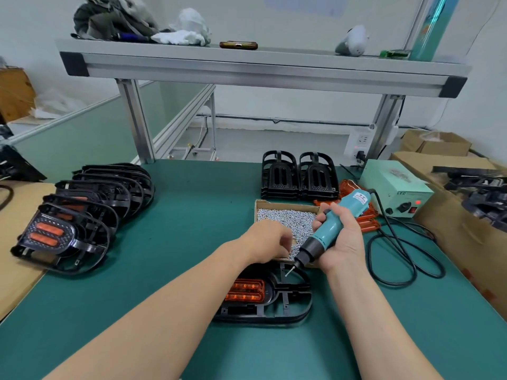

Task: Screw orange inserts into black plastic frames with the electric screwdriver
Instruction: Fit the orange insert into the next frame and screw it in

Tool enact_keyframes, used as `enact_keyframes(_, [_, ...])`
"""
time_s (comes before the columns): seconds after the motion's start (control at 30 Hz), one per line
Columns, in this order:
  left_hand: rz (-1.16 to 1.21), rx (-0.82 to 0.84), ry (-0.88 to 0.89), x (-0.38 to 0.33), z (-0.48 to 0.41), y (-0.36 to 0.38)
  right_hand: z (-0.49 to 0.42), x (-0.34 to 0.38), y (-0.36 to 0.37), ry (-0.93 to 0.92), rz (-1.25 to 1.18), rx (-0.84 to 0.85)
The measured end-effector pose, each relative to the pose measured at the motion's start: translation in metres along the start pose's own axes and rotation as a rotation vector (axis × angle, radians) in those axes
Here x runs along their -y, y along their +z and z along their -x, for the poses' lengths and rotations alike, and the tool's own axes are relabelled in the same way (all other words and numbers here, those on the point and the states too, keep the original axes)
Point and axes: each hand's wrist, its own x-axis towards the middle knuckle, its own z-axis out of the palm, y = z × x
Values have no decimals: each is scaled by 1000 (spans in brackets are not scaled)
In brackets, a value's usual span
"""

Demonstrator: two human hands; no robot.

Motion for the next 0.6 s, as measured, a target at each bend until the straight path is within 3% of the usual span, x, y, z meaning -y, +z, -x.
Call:
enact_keyframes(0.13, [153,-171,-39,4,8,5,-1,3,3,2,-10,-3])
enact_keyframes(0.3, [687,-432,-163,6,37,5,2,11,3,11,-28,-20])
enact_keyframes(0.43, [931,-468,-186,8,74,11,11,9,8,-56,-52,-50])
enact_keyframes(0.6, [1011,-444,-252,4,105,21,24,-2,16,-104,-81,-90])
